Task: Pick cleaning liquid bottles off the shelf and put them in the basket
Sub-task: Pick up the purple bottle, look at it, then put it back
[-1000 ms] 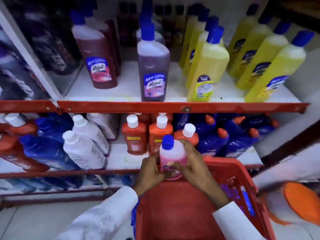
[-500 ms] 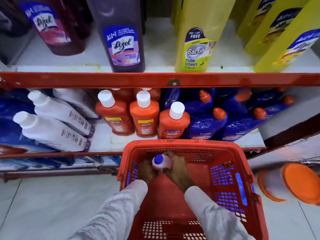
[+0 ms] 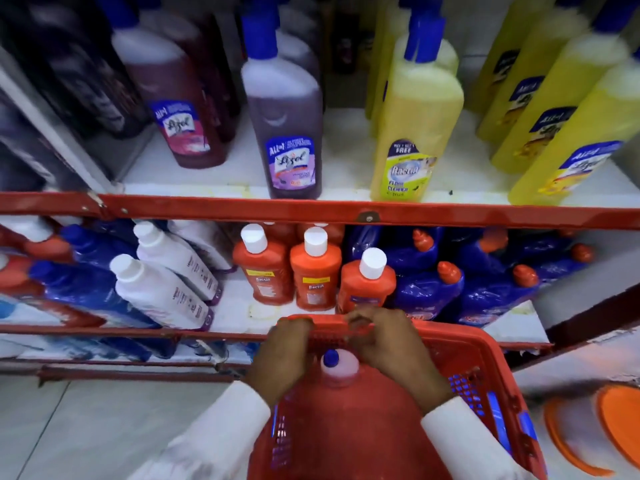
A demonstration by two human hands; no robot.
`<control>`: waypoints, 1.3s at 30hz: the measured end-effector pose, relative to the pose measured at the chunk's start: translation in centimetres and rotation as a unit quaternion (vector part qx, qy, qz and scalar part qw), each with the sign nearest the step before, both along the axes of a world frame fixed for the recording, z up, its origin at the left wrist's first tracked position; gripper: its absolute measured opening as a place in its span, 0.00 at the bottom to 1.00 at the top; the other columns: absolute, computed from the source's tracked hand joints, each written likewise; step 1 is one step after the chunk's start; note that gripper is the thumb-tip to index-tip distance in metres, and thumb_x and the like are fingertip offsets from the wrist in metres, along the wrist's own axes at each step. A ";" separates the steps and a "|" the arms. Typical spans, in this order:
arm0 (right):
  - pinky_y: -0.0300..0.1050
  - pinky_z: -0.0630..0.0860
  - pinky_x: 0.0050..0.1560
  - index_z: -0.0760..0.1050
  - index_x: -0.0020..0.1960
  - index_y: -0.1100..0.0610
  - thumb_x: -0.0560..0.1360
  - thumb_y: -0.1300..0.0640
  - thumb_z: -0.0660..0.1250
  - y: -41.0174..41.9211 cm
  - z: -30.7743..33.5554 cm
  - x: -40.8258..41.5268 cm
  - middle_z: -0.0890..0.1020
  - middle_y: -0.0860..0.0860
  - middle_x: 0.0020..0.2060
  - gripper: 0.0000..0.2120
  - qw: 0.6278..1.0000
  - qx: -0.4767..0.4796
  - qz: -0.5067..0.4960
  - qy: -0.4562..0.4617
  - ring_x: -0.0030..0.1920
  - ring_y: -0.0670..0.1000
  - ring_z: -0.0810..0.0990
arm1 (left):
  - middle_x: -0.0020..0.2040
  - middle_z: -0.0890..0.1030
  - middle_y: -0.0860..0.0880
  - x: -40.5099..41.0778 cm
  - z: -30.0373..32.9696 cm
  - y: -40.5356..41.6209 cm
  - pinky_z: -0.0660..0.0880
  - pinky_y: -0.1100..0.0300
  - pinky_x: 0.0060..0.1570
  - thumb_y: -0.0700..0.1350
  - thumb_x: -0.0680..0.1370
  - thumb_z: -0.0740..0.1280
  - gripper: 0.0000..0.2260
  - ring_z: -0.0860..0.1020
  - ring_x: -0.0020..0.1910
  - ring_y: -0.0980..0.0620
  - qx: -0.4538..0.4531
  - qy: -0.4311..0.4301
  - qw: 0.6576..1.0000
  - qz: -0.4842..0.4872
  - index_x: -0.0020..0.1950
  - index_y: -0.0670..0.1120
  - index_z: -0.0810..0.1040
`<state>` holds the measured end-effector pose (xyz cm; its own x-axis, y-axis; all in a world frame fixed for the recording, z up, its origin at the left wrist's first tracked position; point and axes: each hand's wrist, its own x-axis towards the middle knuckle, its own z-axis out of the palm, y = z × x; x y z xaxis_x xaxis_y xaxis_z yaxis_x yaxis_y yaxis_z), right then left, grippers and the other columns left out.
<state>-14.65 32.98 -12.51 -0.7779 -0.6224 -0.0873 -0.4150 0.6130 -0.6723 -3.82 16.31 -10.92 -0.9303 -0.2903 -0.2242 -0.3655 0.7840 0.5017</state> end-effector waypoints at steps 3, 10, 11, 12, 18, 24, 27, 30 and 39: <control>0.45 0.82 0.48 0.80 0.53 0.41 0.67 0.50 0.71 -1.5 6.7 -0.4 0.87 0.39 0.44 0.15 0.996 -0.045 -0.015 0.074 0.44 0.42 0.85 | 0.52 0.82 0.50 -0.1 6.5 -2.0 0.78 0.50 0.47 0.50 0.72 0.68 0.15 0.79 0.52 0.44 -0.155 0.138 0.978 -0.003 0.58 0.55 0.75; 0.51 0.82 0.47 0.78 0.54 0.47 0.70 0.54 0.71 -8.7 14.6 -0.9 0.86 0.44 0.46 0.13 0.939 -0.261 -0.103 0.197 0.43 0.47 0.84 | 0.63 0.77 0.47 -2.0 11.7 -7.3 0.71 0.45 0.59 0.52 0.73 0.69 0.19 0.72 0.62 0.43 -0.247 0.326 0.908 0.090 0.62 0.50 0.74; 0.51 0.81 0.53 0.77 0.57 0.49 0.70 0.54 0.72 -10.1 15.1 -0.7 0.85 0.46 0.50 0.16 0.924 -0.289 -0.127 0.214 0.48 0.49 0.83 | 0.65 0.76 0.47 -2.3 11.4 -8.1 0.70 0.44 0.62 0.52 0.73 0.68 0.21 0.70 0.65 0.43 -0.239 0.322 0.911 0.094 0.64 0.50 0.72; 0.49 0.78 0.60 0.74 0.62 0.52 0.69 0.53 0.73 -11.6 15.5 -0.6 0.82 0.50 0.56 0.22 0.913 -0.302 -0.151 0.230 0.55 0.51 0.81 | 0.67 0.74 0.46 -2.7 11.0 -8.7 0.69 0.43 0.64 0.53 0.73 0.67 0.22 0.69 0.66 0.42 -0.236 0.316 0.914 0.095 0.65 0.49 0.71; 0.58 0.73 0.66 0.58 0.74 0.59 0.60 0.43 0.80 -18.9 16.8 -2.1 0.72 0.58 0.69 0.51 0.908 -0.300 -0.242 0.164 0.68 0.61 0.72 | 0.63 0.77 0.44 -4.3 9.1 -10.4 0.63 0.39 0.70 0.57 0.71 0.59 0.24 0.71 0.64 0.40 -0.237 0.259 0.932 0.091 0.63 0.48 0.71; 0.47 0.79 0.55 0.63 0.66 0.62 0.59 0.55 0.82 -19.9 17.3 -5.1 0.74 0.58 0.60 0.43 0.897 -0.377 -0.214 0.088 0.60 0.59 0.76 | 0.62 0.77 0.45 -3.8 8.9 -11.0 0.64 0.40 0.69 0.54 0.72 0.63 0.22 0.71 0.64 0.40 -0.258 0.265 0.926 0.070 0.64 0.48 0.70; 0.25 0.72 0.43 0.63 0.66 0.59 0.58 0.52 0.80 -18.8 18.4 -4.3 0.75 0.55 0.58 0.43 0.872 -0.433 -0.208 0.087 0.56 0.56 0.77 | 0.63 0.76 0.47 -3.6 8.6 -11.3 0.63 0.40 0.71 0.54 0.71 0.64 0.24 0.70 0.65 0.42 -0.260 0.258 0.929 0.058 0.66 0.50 0.69; 0.37 0.78 0.42 0.68 0.64 0.59 0.54 0.50 0.77 -16.8 20.9 -3.7 0.79 0.54 0.53 0.41 0.824 -0.543 -0.155 0.037 0.48 0.53 0.80 | 0.63 0.76 0.47 -3.6 8.3 -11.5 0.62 0.40 0.71 0.54 0.71 0.64 0.25 0.70 0.66 0.42 -0.258 0.255 0.930 0.057 0.67 0.50 0.68; 0.53 0.69 0.46 0.70 0.57 0.63 0.51 0.54 0.70 -12.1 25.2 -1.6 0.76 0.57 0.44 0.35 0.582 -0.622 0.347 -0.393 0.41 0.57 0.76 | 0.58 0.78 0.48 -4.5 7.3 -11.6 0.64 0.40 0.69 0.55 0.71 0.68 0.21 0.73 0.61 0.42 -0.242 0.269 0.930 0.063 0.63 0.51 0.72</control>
